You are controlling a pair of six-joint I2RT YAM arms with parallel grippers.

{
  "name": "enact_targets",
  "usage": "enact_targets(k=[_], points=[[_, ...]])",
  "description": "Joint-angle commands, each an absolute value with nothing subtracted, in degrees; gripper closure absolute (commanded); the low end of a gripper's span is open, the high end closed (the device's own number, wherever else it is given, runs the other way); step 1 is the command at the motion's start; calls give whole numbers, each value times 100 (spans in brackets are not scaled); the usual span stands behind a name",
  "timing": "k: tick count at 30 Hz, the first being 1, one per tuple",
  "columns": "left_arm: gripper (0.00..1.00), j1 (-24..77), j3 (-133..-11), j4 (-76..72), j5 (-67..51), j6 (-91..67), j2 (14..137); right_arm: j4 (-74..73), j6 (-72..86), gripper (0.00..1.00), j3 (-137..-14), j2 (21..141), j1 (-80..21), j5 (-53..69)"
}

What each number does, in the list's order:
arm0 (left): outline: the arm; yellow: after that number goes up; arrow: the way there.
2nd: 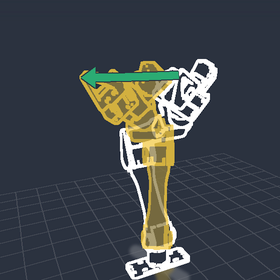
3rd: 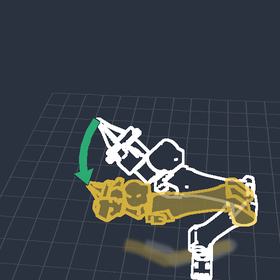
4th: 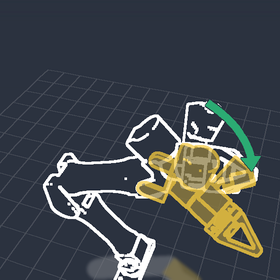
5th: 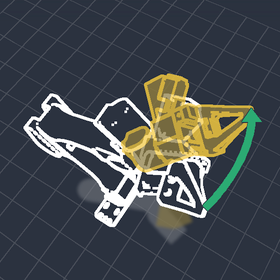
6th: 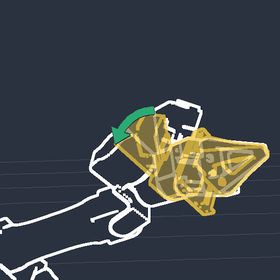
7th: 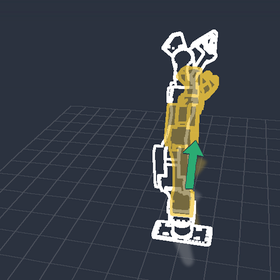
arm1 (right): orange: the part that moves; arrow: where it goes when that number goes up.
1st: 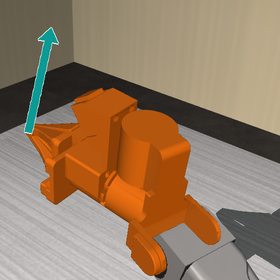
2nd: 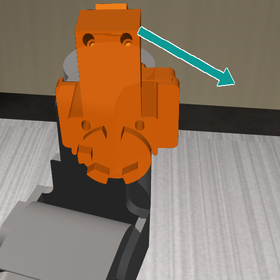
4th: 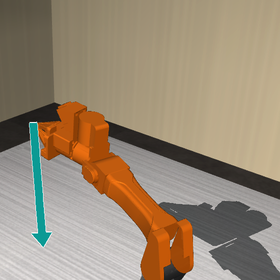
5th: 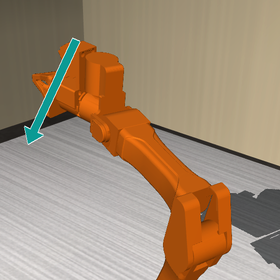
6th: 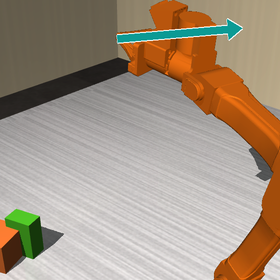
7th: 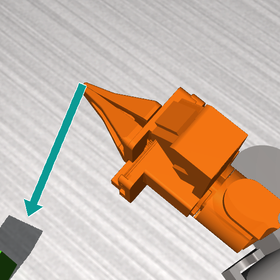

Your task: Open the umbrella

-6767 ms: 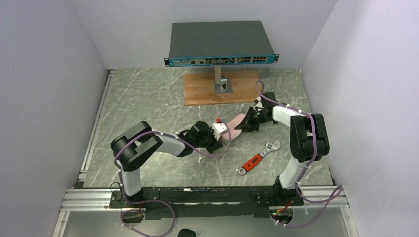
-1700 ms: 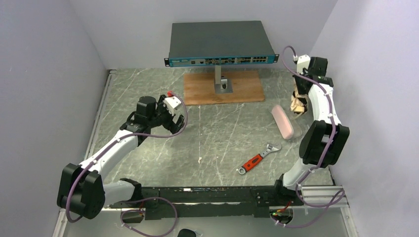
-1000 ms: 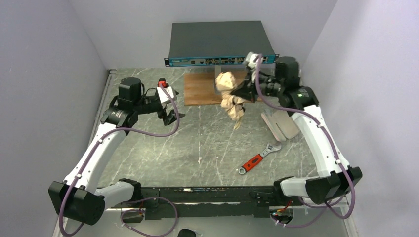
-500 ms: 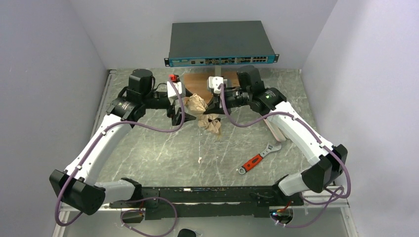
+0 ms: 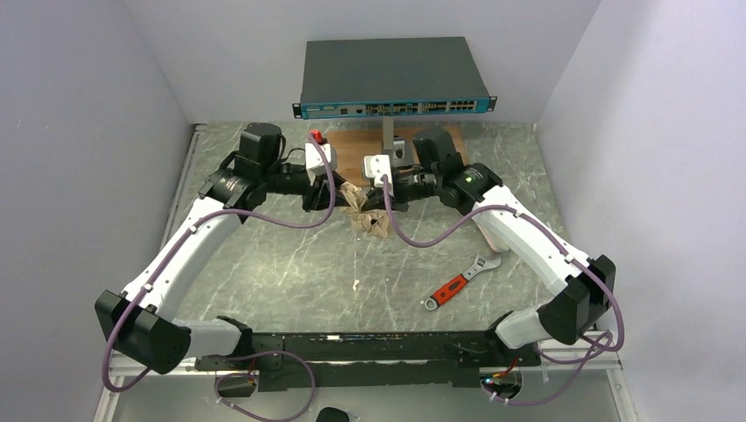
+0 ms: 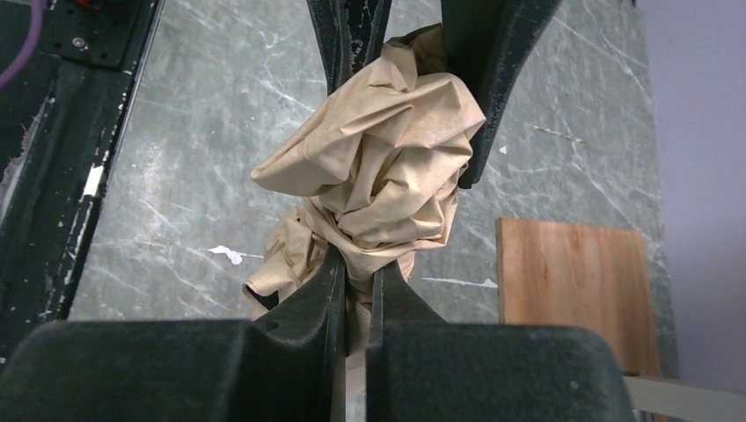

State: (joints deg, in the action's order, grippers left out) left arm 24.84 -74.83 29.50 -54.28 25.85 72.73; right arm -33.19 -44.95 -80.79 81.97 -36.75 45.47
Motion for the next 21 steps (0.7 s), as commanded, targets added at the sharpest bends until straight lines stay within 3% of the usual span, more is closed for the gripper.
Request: enact_targets(k=[1,2,3,4,5,11,16,21], points=[[100,2486,-7828,3051,-5882,2448,7344,-2584,-4292,81,-8081,7770,-3687,4457],[100,2420,-7857,2948,-5955,2311,7330,-2667,-4105,67,-8070,7770,-3612,4416],[100,2321,-7884,2810,-5996,2102,7308,-2755,-3887,40,-8076,7774,-3492,4453],[100,2252,-7917,2698,-6033,1905,7304,-2802,-3618,20,-8070,7802,-3360,4515],[100,2198,-7962,2604,-6093,1725,7308,-2825,-3336,14,-8058,7824,-3252,4605],[100,2153,-8425,2323,-6236,712,7592,-2247,-2077,3,-8110,8125,-3127,5086],[100,2153,-8830,2026,-6805,80,7940,-1950,-1591,1,-8560,8695,-3220,5431],[100,2156,-9254,1780,-7138,44,8181,-2099,-1501,23,-8905,9060,-3222,5942]])
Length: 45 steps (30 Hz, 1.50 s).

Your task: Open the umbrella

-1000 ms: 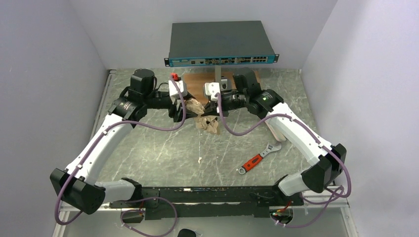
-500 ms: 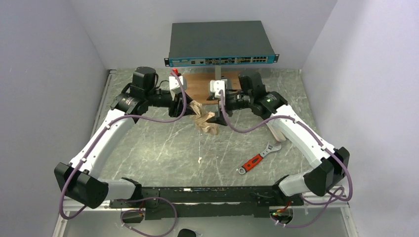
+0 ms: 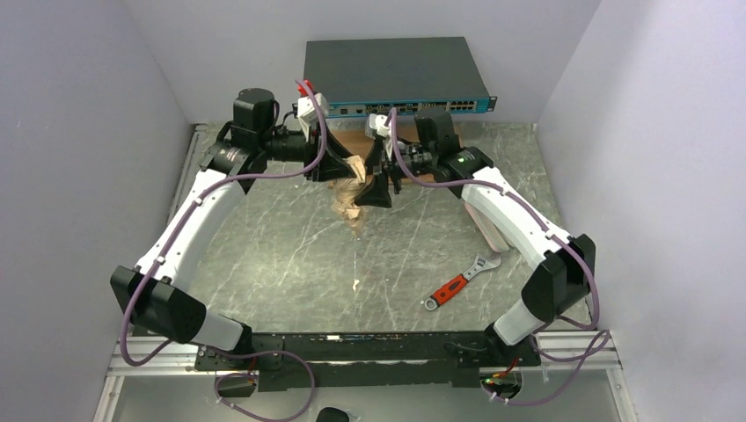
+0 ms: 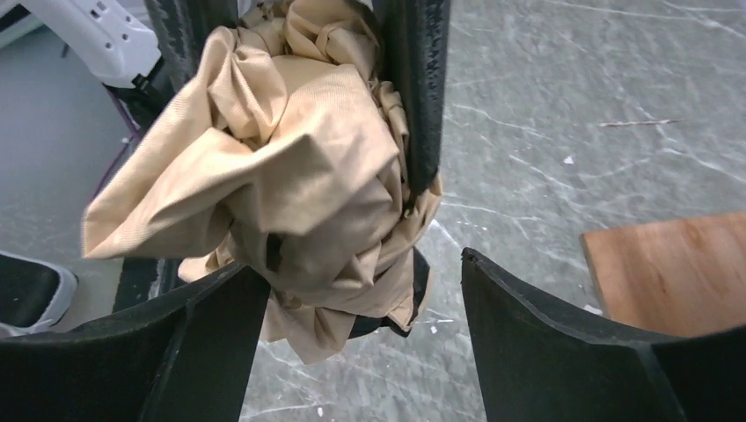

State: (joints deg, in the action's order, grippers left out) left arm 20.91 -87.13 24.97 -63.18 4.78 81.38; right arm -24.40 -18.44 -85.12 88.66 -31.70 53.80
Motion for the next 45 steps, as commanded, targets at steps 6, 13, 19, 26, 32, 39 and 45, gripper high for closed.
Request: enact_targets(k=[6,13,19,26,32,39,45], points=[[100,2134,-9228,942,-7466,-971,8361,-1371,-775,59,-9017,9080,-3224,6454],[12,1575,-9250,1027,-6184,-851,8028,-638,695,100,-8752,8621,-2939,5552],[0,1336,-8417,1552,-3983,806,6898,1002,3920,100,-8131,8470,-1827,4702],[21,1305,-7214,1863,-4705,542,6447,2407,6061,100,-7950,8495,-1467,4577],[13,1580,-7162,1304,-4864,147,6707,3052,6405,100,-8351,8807,-1496,5003],[19,1823,-7635,1211,-4961,101,7153,3138,6128,100,-8513,8834,-1664,5202],[30,1966,-7692,1069,-5037,57,7313,3013,5924,100,-8526,8771,-1755,5255]])
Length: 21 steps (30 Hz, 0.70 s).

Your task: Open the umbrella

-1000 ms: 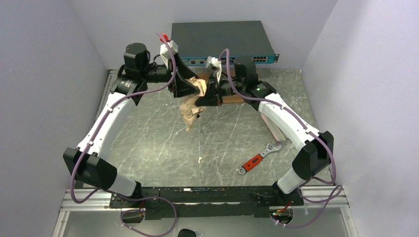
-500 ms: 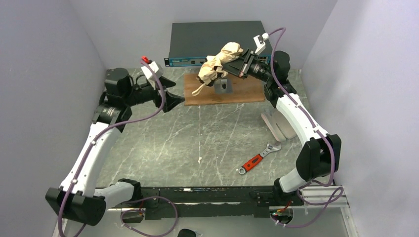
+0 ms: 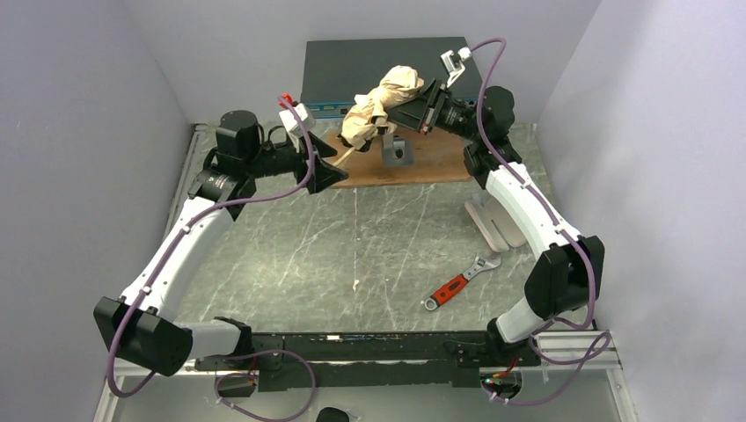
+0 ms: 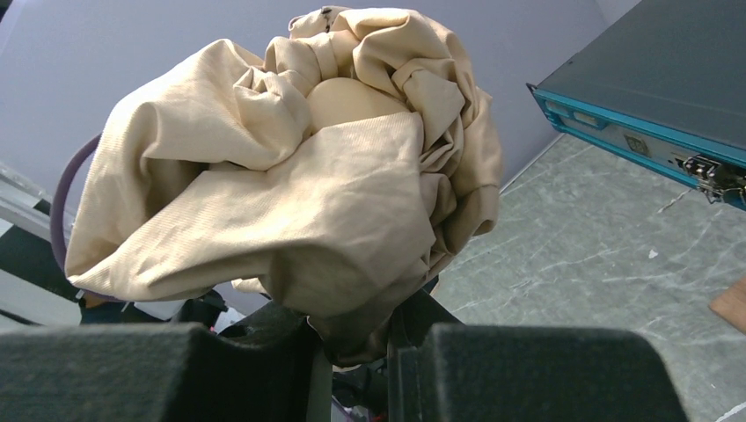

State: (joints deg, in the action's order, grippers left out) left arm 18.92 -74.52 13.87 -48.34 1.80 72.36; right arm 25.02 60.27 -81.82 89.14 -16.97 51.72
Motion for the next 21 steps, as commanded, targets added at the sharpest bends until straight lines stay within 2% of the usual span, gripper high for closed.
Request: enact_targets(k=[1,3,5,6,16,21], points=[[37,1979,-7716,1098,-5069,94,7347,2999,5895,100,-8511,8752,-1774,5248],[60,1989,-7757,1255,-5159,179,7400,2986,5805,100,-8486,8727,-1794,5264],[94,1987,-7743,1443,-5268,280,7393,2929,5716,100,-8465,8701,-1790,5256],[100,1986,-7714,1589,-5193,337,7362,2894,5668,100,-8455,8691,-1790,5254],[100,1462,-6105,2647,-4704,1638,6414,2891,5538,100,-8979,8804,-987,5077],[100,1352,-5728,3117,-4612,2154,6035,2890,5321,100,-9053,8798,-897,5211]])
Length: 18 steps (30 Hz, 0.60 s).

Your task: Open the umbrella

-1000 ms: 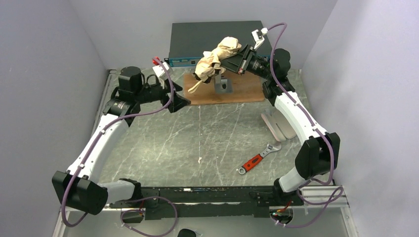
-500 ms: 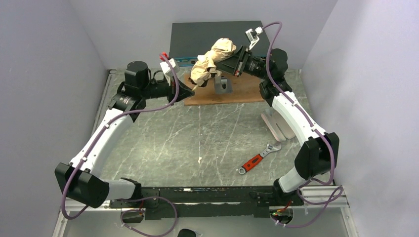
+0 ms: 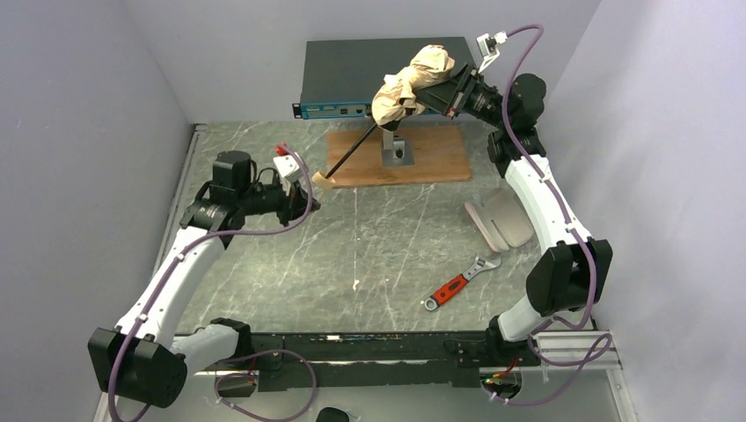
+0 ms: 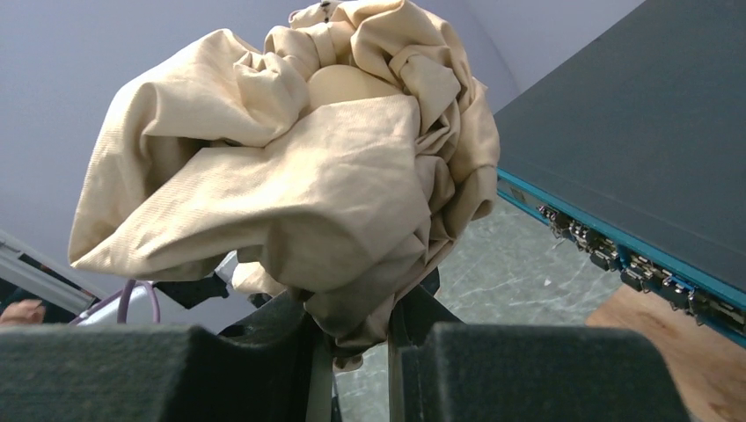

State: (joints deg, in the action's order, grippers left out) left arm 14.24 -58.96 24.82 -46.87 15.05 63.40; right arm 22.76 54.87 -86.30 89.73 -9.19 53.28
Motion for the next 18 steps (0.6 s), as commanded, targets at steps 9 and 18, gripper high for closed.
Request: enact_targets(k=[9,18], points=[[24,1415,-7139,3515,-4927,2533,6376,1681,3996,100,-8895,8538,-1185,5494],[27,2299,-7771,3409,-3784,2422,7063,1057,3213,100,-8838,8277,-1712,5224]])
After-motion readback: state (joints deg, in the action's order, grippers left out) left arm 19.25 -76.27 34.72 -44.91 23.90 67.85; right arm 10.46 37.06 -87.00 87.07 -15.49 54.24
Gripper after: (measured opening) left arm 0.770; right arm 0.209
